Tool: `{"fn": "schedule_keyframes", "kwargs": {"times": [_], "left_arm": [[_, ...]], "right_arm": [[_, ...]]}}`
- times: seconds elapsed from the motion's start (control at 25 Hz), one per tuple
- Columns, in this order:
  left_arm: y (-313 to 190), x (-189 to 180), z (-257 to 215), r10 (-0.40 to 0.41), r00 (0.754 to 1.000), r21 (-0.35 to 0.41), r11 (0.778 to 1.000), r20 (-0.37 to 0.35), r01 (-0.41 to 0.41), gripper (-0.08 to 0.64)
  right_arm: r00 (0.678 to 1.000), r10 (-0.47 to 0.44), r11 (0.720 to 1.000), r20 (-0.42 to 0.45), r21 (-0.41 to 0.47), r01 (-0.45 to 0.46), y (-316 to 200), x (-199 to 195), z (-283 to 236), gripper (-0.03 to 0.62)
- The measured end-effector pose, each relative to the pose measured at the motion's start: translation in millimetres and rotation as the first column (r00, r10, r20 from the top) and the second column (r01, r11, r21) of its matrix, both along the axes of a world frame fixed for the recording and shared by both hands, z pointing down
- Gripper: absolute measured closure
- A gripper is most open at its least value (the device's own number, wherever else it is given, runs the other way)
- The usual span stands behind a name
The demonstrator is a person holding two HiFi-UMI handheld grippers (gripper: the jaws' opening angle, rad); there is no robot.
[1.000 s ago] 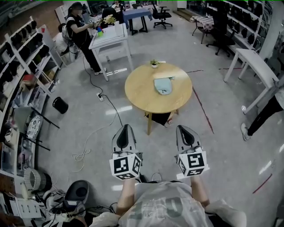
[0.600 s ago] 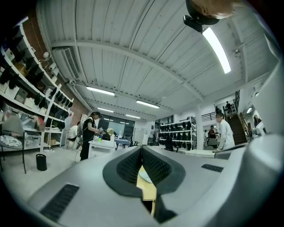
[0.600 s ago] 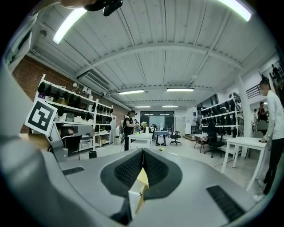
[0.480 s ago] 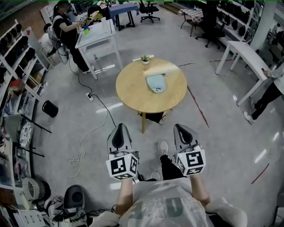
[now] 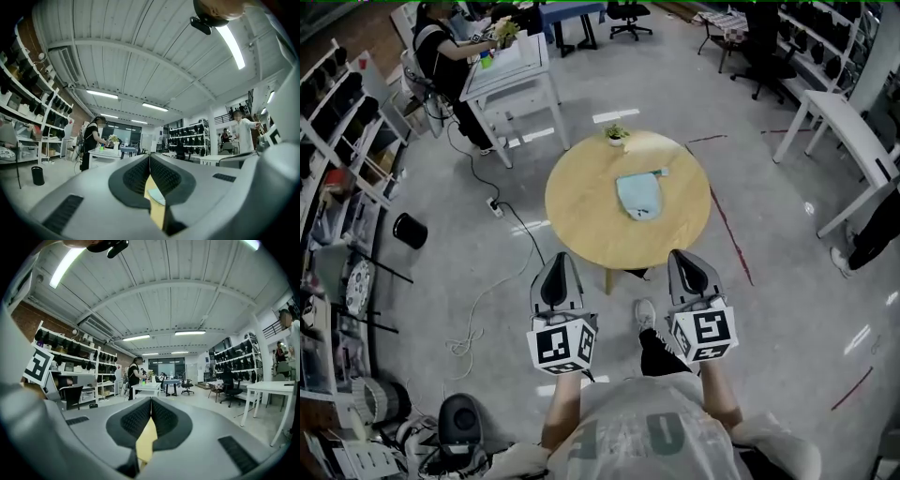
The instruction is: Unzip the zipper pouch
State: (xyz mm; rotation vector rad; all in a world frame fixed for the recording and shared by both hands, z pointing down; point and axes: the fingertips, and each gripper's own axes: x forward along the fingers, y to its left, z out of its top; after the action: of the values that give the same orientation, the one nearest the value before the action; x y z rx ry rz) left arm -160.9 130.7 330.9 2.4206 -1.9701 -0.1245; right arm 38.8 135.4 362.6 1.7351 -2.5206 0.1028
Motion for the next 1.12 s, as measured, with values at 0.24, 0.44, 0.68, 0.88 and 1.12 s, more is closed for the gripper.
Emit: {"fn": "schedule_keyframes", "kwargs": {"times": [0.24,0.44,0.68,0.88,1.12], "left_arm": [[-94.5,21.2,-10.3,-0.028,1.000,0.008,1.000,0.004,0.028,0.534],[-162.9,32.5,-19.8,-0.062,0.998,0.018,0.998,-0.012,0.062,0.534],[-203.5,39.7,-31.9,-0.087,0.995,0.019,0.996,-0.040,0.088,0.534],[-223.7,38.6,-28.4,-0.099,0.995,0.005,0.995,-0.033,0.099,0.534],[-244.6,41.0,-25.7,-0.081,0.996,-0.003,0.997,-0.034,0.081,0.534]], "right_arm": [[1.000,-0.025,1.000,0.003,-0.008,0.025,-100.8,22.6,-3.7,0.563],[0.999,-0.049,0.999,0.000,-0.016,0.049,-172.8,38.0,-5.6,0.563],[0.998,-0.065,0.998,0.006,0.004,0.065,-224.5,44.8,-20.5,0.563],[0.997,-0.080,0.997,0.012,-0.006,0.080,-244.4,40.4,-15.2,0.563],[0.997,-0.074,0.997,0.026,-0.022,0.075,-260.4,36.4,-9.5,0.563]]}}
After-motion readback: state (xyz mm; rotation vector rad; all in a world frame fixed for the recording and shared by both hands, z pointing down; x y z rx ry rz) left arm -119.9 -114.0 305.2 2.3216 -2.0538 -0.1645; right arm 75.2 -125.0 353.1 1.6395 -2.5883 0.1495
